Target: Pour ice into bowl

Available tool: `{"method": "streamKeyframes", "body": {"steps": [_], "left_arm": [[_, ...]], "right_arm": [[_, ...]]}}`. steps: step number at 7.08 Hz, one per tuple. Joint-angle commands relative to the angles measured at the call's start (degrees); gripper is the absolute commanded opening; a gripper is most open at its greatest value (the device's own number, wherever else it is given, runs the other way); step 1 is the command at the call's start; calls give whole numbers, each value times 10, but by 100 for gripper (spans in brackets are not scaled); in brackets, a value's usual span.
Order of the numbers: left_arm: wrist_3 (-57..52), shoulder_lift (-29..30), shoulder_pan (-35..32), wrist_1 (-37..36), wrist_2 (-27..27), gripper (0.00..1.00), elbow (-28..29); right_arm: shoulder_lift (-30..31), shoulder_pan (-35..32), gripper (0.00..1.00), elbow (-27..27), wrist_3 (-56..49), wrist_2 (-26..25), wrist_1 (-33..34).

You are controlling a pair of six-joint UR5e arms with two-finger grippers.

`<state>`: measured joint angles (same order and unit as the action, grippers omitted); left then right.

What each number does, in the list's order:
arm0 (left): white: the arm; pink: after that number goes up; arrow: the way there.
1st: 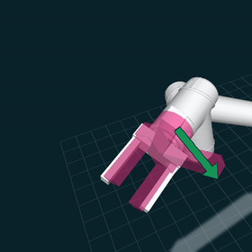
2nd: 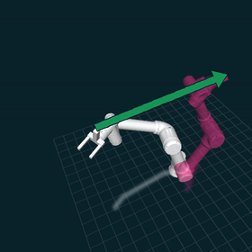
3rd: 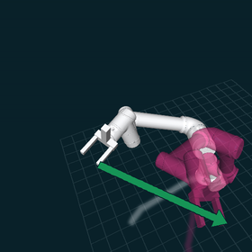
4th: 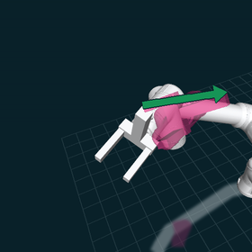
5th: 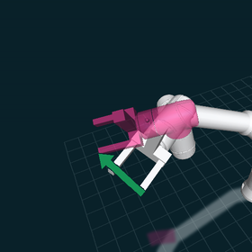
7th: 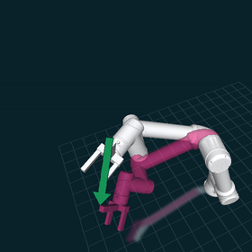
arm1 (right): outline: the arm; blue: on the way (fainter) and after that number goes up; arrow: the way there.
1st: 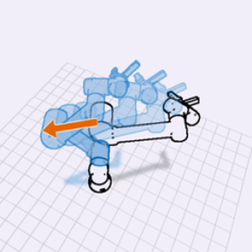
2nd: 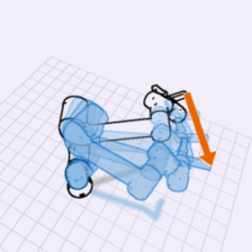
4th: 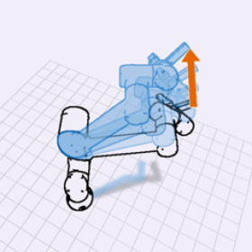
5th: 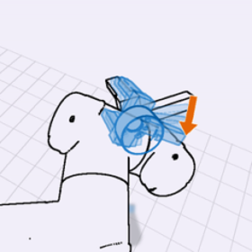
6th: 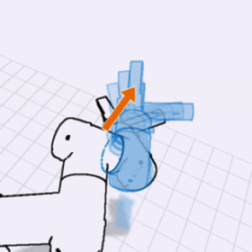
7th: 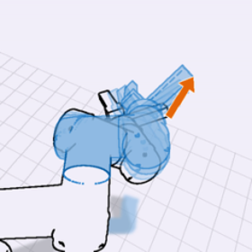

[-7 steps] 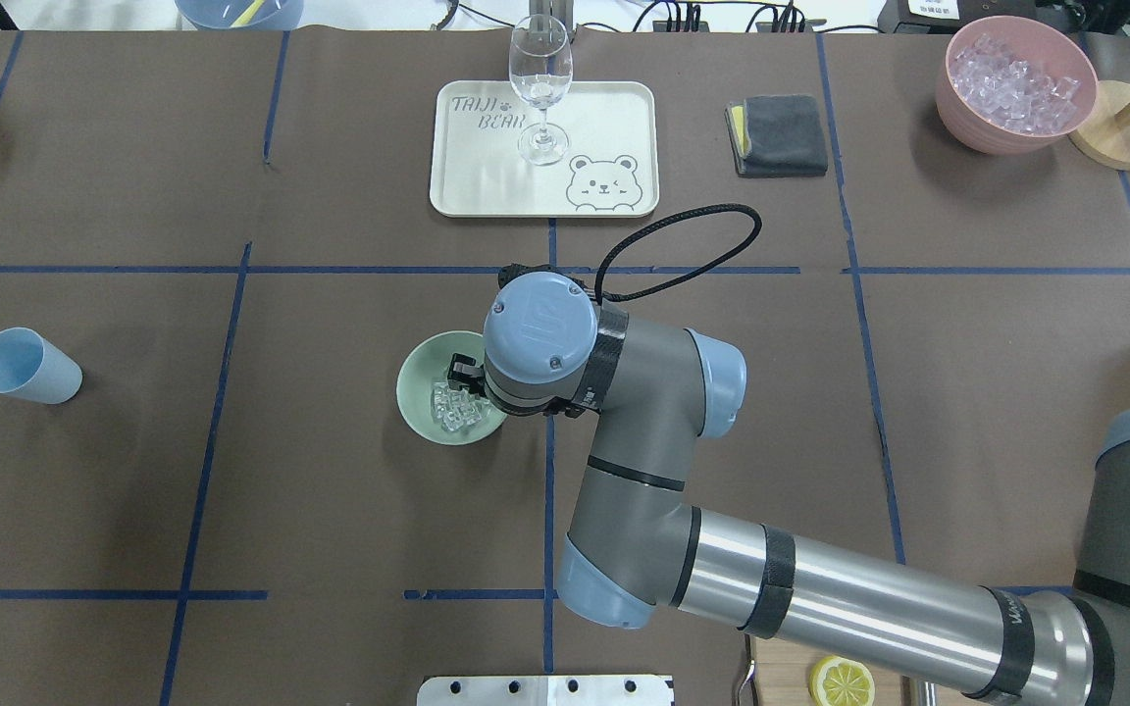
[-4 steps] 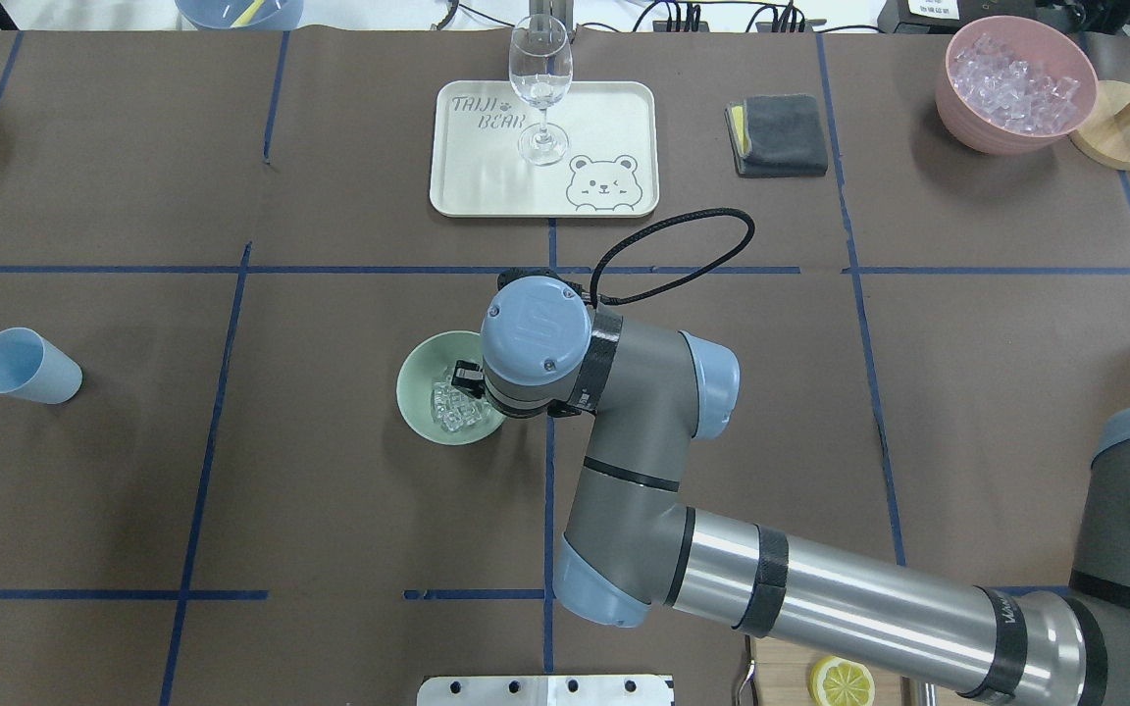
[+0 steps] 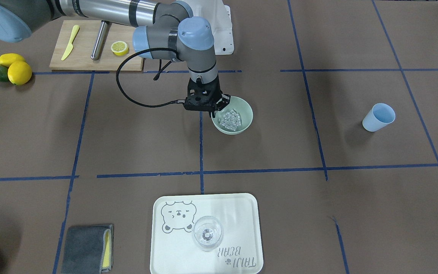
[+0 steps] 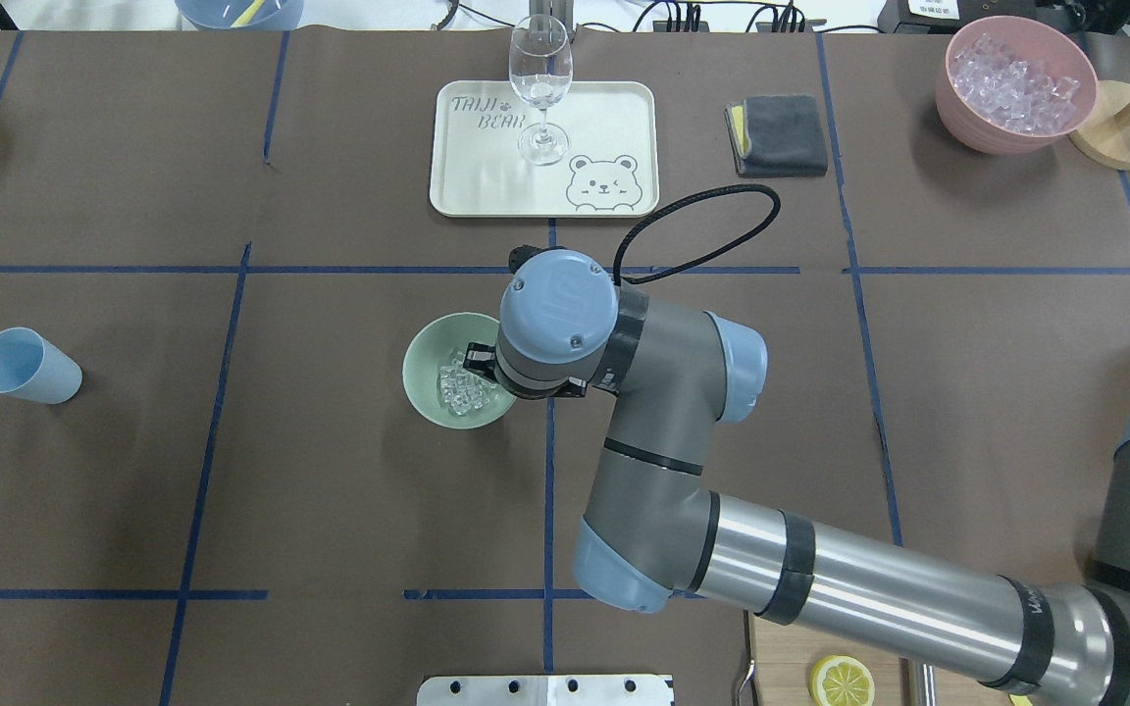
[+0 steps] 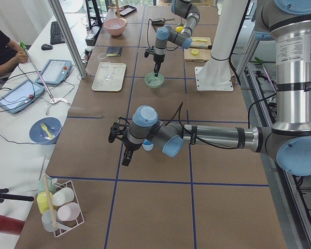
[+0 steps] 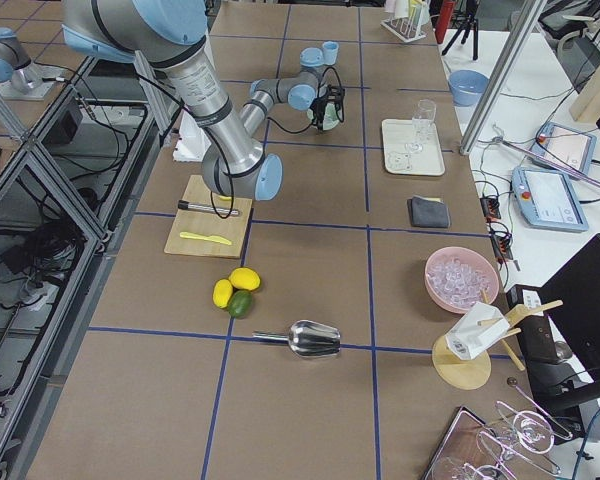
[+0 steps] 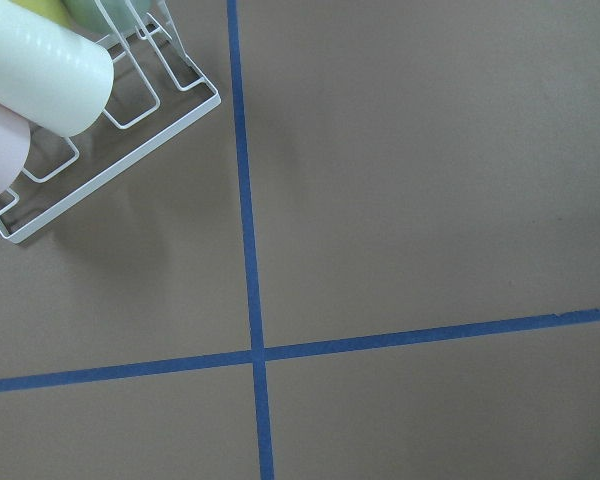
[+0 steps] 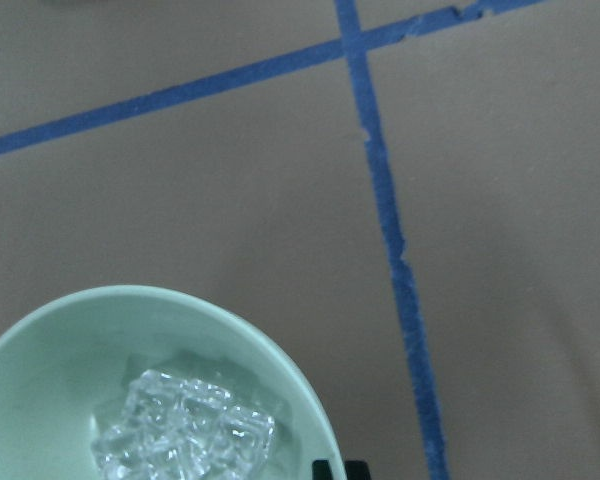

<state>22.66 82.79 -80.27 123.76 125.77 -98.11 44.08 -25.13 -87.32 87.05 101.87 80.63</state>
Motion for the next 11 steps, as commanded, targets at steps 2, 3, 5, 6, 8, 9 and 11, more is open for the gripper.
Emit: {"method": "streamKeyframes", "body": {"steps": [2,3,5,6,8,9,11], "left_arm": [[-4,-4,0,1,6,100,-4],[-4,-4,0,1,6,100,-6],[-3,-4,1,-1,5,100,-8],[-3,-3,1,-1,7,100,-8],[-3,-3,2,-1,7,100,-8],[-4,-3,2,-1,8,100,-9],[-4,-3,2,-1,8,100,-12]], "right_arm": [[167,-83,0,-170,-51,85,-1],[234,-108,0,-212,-107,104,-6],[362,-182,0,-245,-239,147,-45],[436,-223,0,-240,-294,184,-109],[517,-284,0,-216,-409,217,-144],[541,-293,0,-212,-432,219,-149],[537,-292,0,-194,-427,237,-150]]}}
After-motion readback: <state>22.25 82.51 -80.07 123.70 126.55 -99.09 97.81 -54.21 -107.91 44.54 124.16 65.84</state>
